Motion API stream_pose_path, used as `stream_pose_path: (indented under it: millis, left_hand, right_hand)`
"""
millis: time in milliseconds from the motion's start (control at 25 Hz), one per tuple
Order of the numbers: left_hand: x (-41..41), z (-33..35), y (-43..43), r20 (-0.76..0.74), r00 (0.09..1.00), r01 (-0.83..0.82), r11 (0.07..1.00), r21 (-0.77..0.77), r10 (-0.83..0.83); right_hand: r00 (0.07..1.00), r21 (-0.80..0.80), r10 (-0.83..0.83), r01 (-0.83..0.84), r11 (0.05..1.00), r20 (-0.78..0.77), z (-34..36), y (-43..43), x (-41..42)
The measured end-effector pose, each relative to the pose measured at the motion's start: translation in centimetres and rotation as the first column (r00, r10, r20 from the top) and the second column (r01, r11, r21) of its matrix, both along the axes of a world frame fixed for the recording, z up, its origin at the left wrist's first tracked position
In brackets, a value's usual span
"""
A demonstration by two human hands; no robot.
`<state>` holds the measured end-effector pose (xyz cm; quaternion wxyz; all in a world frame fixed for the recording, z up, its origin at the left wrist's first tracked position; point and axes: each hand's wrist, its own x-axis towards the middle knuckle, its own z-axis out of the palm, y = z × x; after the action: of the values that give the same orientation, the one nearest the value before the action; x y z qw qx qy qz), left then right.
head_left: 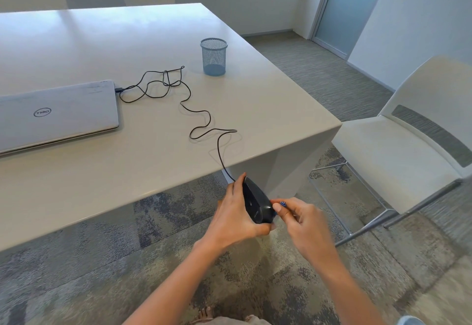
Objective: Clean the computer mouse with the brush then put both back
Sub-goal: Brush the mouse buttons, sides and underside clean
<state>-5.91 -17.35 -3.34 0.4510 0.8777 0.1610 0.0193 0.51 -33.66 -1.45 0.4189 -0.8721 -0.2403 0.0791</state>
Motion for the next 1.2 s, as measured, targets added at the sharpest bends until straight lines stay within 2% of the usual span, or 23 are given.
stream_pose_path:
  millis: [160,280,440,600,840,920,1040,1200]
  left_hand:
    - [-0.2,0.0,0.1,0.040,0.999,-0.006,1.000,-0.006,0.006]
    - [-0.2,-0.2,0.0,0.059,0.998,-0.004,1.000,-0.008,0.004]
    - [-0.3,0.0,0.0,0.086,0.996,0.015,0.999,-0.030,-0.012]
    - [-0.3,0.1,0.1,0.093,0.996,0.019,0.999,-0.040,-0.015]
    - [-1.0,-0.5,0.6,0.086,0.996,-0.002,0.999,-0.048,0.006]
    - [-1.0,-0.6,0.6,0.081,0.997,0.011,0.999,-0.042,-0.008]
    - [-0.9,-0.3,0.4,0.082,0.997,0.021,0.998,-0.051,-0.017]
    - [-0.7,0.2,-0.1,0.092,0.994,0.066,0.998,-0.003,-0.065]
  right_hand:
    - [0.999,0.062,0.001,0.001,0.998,-0.036,1.3,0.0,1.5]
    - [0.991,0.277,0.019,0.018,0.961,-0.132,3.2,0.0,3.2]
    - [0.981,0.454,0.162,-0.099,0.885,-0.102,4.7,1.3,3.2]
    - [0.961,0.399,0.268,-0.270,0.876,0.063,4.4,2.1,2.7]
    - [0.934,0.267,0.336,-0.356,0.895,0.119,4.9,0.0,2.1]
    - [0.932,0.280,0.354,-0.361,0.889,0.076,5.4,-1.0,1.8]
    - [0.932,0.408,0.354,-0.292,0.865,-0.083,5.8,-1.3,1.5]
    - [0.967,0.465,0.207,-0.114,0.878,-0.152,5.2,0.1,1.5]
